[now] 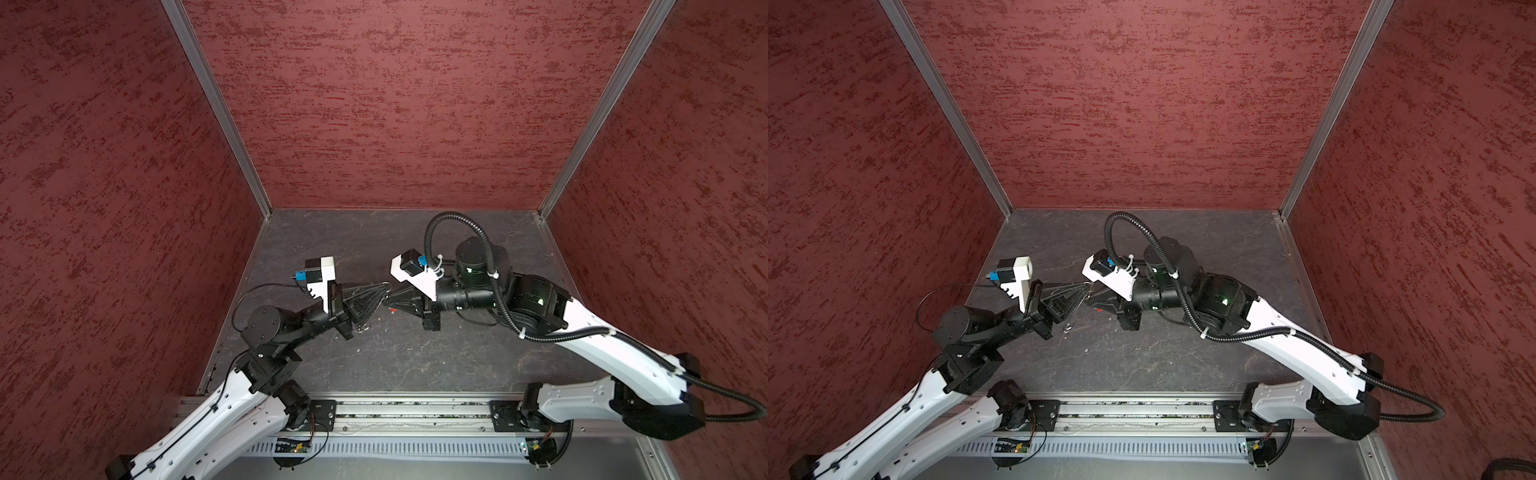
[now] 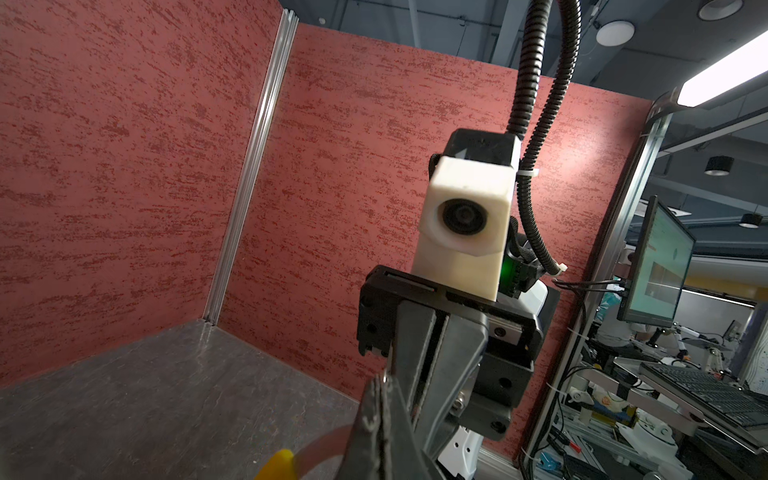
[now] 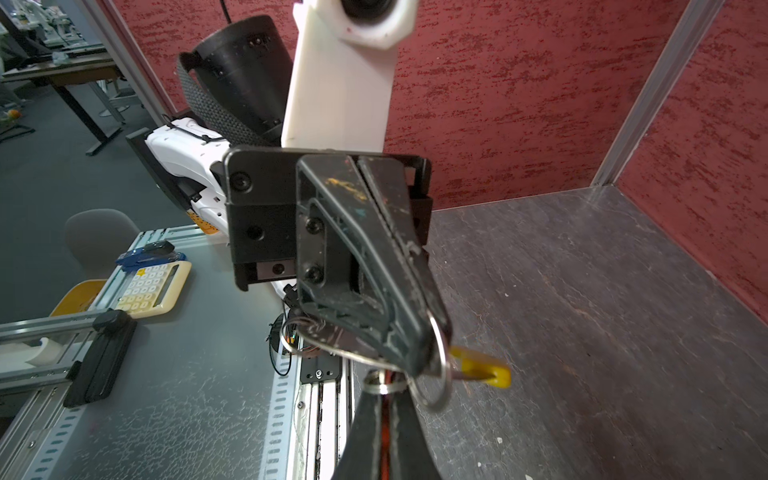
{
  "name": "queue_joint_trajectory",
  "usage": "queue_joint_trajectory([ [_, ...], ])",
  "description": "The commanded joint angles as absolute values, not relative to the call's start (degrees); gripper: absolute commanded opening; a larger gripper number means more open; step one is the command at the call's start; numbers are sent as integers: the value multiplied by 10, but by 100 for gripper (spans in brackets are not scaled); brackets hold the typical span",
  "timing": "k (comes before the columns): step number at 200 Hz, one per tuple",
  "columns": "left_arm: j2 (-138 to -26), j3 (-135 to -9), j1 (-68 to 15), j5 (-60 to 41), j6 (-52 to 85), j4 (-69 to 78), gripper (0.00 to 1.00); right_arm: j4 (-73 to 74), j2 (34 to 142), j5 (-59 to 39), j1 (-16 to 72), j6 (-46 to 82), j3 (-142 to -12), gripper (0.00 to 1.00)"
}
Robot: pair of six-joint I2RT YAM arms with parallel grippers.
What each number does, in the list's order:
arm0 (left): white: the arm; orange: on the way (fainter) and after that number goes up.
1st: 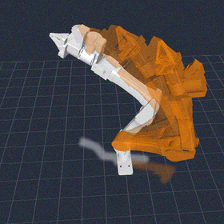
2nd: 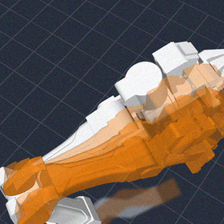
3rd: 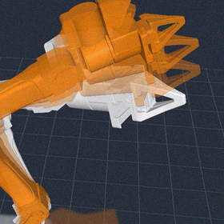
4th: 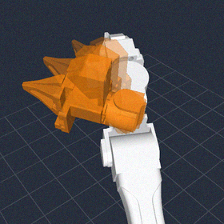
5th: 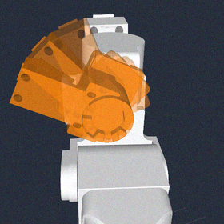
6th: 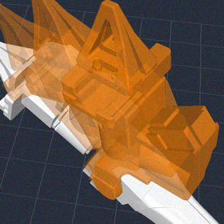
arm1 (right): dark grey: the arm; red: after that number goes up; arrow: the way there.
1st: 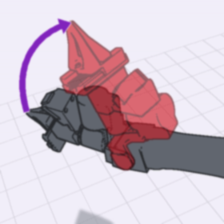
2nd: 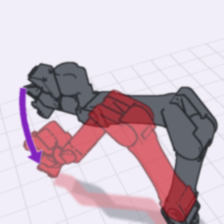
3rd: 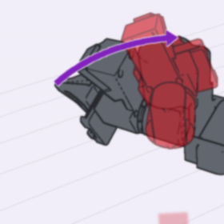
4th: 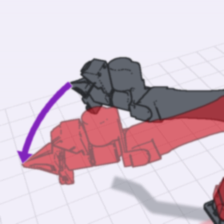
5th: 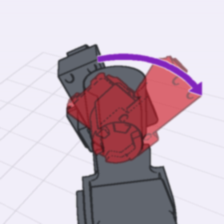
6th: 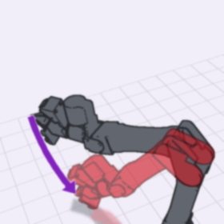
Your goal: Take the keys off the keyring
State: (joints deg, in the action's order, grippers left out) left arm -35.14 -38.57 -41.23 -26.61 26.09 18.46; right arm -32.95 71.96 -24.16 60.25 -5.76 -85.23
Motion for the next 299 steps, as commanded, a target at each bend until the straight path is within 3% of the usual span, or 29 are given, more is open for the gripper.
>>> queue_joint_trajectory([
  [1,-347,-389,-411,-264,253,182,0,-289,709,-285,601,-48,-837,0],
  [13,-351,-389,-411,-264,258,189,0,-300,739,-335,605,-46,-855,0],
  [37,-349,-393,-410,-267,258,187,0,-281,722,-274,606,-44,-835,0],
  [229,-326,-416,-403,-272,234,133,0,-286,664,-267,606,-18,-784,0],
  [299,-354,-393,-402,-304,294,228,0,-223,726,-307,604,-35,-808,0],
])
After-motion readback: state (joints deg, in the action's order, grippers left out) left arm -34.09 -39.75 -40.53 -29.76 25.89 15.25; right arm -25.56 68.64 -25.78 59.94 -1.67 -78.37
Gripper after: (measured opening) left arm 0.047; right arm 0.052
